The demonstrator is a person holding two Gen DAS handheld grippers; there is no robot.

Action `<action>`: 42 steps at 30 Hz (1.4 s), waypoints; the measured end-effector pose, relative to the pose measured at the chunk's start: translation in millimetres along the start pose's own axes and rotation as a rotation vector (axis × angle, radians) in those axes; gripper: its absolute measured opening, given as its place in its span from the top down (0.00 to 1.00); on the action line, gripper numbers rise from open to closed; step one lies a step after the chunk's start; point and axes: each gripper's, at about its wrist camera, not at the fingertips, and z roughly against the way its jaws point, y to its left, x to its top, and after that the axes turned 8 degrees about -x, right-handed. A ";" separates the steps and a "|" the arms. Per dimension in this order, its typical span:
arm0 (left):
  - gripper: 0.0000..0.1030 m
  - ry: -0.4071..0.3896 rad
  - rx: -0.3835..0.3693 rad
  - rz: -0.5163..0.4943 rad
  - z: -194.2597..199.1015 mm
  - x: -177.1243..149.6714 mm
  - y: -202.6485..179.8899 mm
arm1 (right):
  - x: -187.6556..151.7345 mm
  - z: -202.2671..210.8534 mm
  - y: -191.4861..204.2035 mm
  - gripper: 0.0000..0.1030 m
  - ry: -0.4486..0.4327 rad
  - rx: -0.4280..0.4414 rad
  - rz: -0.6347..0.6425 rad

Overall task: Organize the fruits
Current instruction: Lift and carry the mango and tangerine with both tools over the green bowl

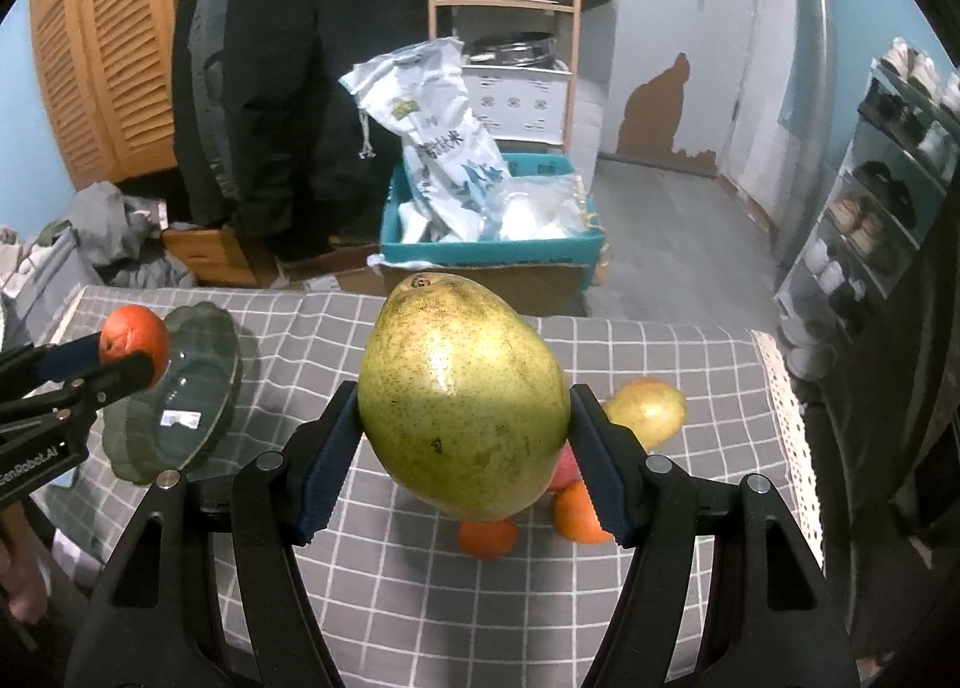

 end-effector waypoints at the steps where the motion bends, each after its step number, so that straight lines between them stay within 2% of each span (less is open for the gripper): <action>1: 0.58 -0.003 0.003 0.005 1.4 0.5 3.2 | 1.4 -0.7 4.1 0.34 0.000 0.003 0.004; 12: 0.58 -0.021 0.041 0.065 12.7 -0.6 37.6 | 18.7 -6.2 47.4 0.34 -0.006 0.049 0.052; 27: 0.58 -0.038 0.119 0.164 28.9 -9.9 99.8 | 42.3 -18.3 121.9 0.34 -0.004 0.163 0.113; 34: 0.58 -0.008 0.153 0.205 21.6 -17.7 130.3 | 49.1 -30.9 156.8 0.34 0.028 0.214 0.145; 42: 0.58 0.072 0.164 0.258 -2.0 -33.1 167.4 | 47.4 -63.0 195.8 0.34 0.106 0.264 0.179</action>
